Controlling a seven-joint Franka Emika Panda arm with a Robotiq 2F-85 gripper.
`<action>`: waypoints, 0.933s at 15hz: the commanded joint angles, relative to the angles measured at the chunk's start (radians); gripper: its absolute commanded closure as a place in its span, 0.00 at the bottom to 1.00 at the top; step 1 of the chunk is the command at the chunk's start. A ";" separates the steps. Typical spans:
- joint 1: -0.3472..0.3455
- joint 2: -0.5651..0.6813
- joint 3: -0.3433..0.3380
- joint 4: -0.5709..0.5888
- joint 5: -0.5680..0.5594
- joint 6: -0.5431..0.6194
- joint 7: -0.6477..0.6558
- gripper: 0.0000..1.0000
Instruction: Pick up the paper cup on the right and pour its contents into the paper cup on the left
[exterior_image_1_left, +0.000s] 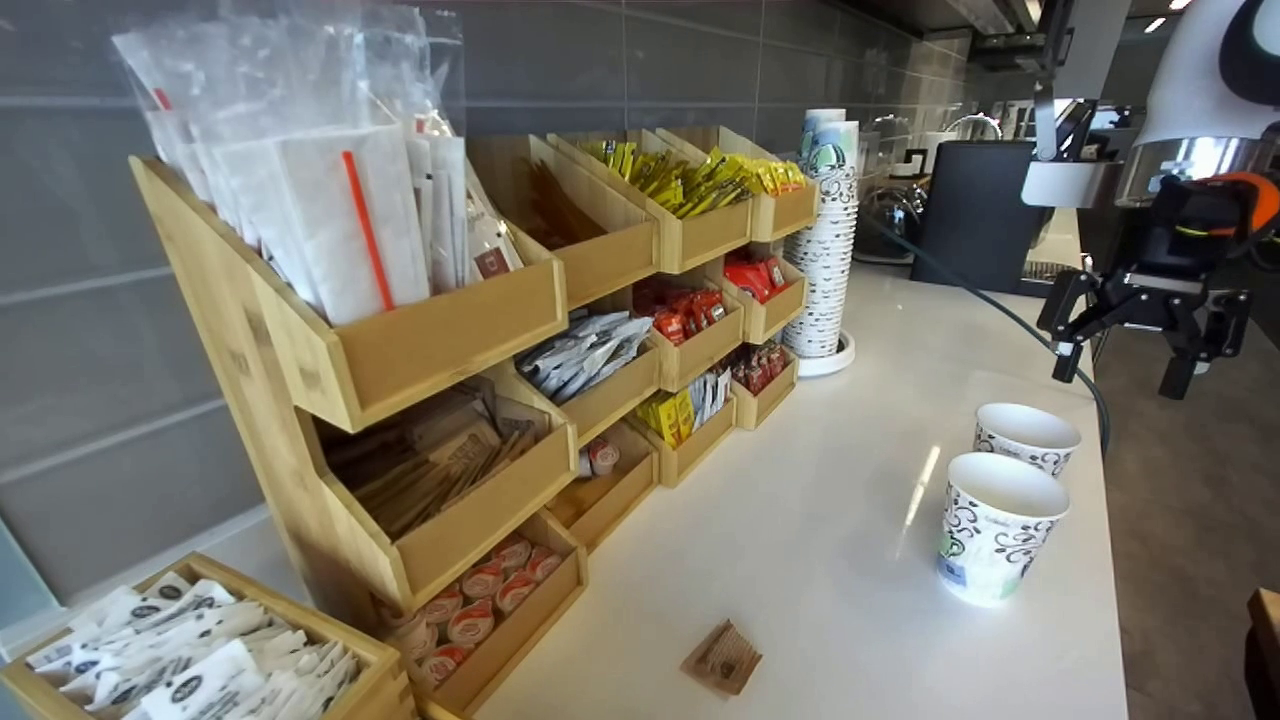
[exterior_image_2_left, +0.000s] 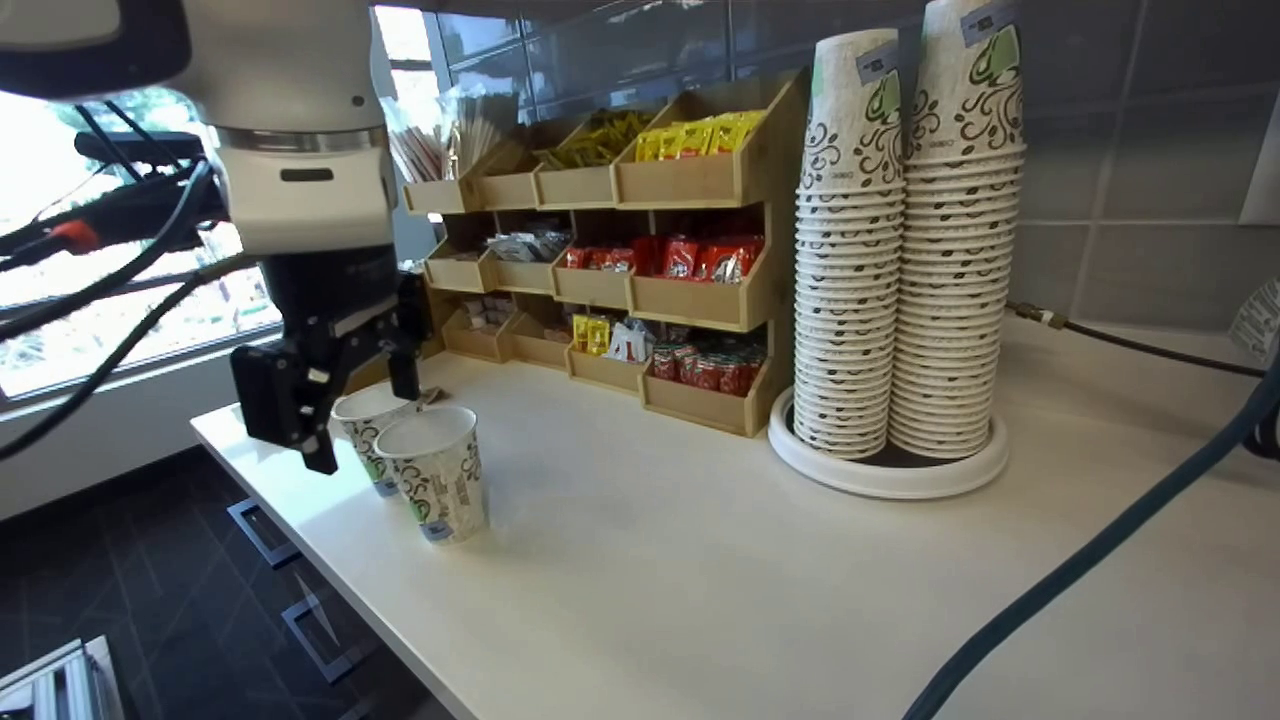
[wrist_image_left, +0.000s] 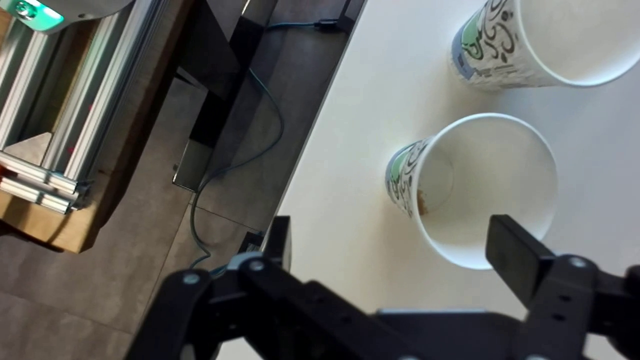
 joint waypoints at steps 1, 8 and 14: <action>0.000 0.002 -0.001 0.002 0.000 -0.002 0.002 0.00; -0.003 0.114 -0.094 0.046 0.111 0.006 -0.031 0.00; 0.000 0.256 -0.161 0.106 0.217 0.014 -0.041 0.00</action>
